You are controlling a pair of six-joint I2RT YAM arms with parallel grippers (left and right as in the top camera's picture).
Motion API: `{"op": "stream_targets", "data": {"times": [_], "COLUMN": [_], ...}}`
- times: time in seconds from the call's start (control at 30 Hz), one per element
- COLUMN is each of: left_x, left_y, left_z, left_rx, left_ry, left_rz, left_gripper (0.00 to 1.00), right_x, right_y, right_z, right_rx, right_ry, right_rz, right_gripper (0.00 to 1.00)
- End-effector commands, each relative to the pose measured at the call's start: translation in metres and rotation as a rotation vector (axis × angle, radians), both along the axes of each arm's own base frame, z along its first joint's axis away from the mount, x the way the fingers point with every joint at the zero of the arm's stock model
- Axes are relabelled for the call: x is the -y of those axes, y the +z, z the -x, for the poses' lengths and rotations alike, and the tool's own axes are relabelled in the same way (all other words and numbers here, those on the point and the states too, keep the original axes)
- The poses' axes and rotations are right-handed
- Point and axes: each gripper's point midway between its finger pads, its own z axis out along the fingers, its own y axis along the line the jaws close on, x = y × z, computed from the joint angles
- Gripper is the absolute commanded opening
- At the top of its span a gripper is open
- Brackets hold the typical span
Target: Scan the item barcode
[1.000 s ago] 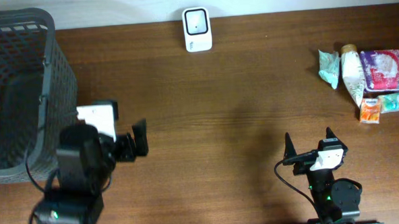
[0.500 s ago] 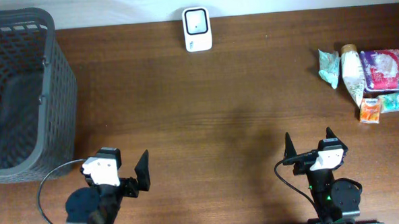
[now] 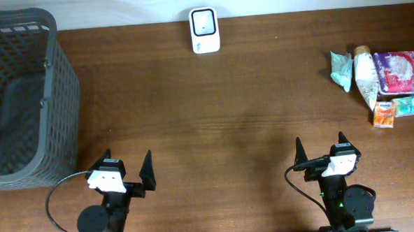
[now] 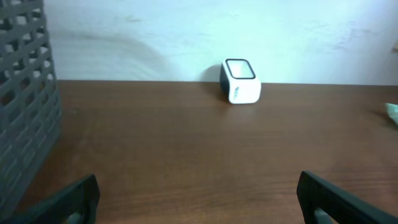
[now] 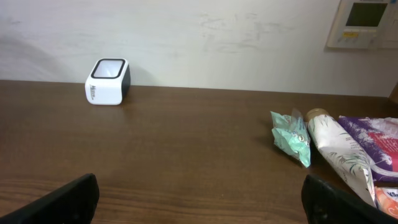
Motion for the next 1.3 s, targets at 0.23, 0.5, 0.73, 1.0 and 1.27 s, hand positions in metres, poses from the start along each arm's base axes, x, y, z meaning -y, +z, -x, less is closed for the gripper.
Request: {"op": "stream_targets", "data": {"times": [0.23,0.5,0.73,1.0,1.27], "left_x": [-0.022,-0.026,-0.025,-0.040,-0.041], "left_y": [-0.001,-0.025,-0.025,-0.024,-0.024], "left_z": [-0.004,-0.003,-0.003,-0.003,-0.003], "left_rx": [0.139,0.048,0.051,0.049,0.051], "left_ry": [0.125,0.140,0.129,0.206,0.209], "left_rz": [0.027,-0.028,-0.077,-0.059,-0.091], "left_gripper": [0.99,0.99,0.99,0.99,0.99], "right_x": [0.003,0.003,0.003,0.003,0.003], "right_y": [-0.003,-0.003,-0.003,-0.003,-0.003], "right_z": [0.000,0.000,0.000,0.000,0.000], "right_rx": [-0.004,-0.004,-0.004,-0.004,-0.004], "right_ry": [-0.015,-0.015,-0.015,-0.015,-0.015], "right_rz": [-0.001,-0.001,-0.001,-0.001,-0.001], "right_gripper": [0.99,0.99,0.99,0.99,0.99]}}
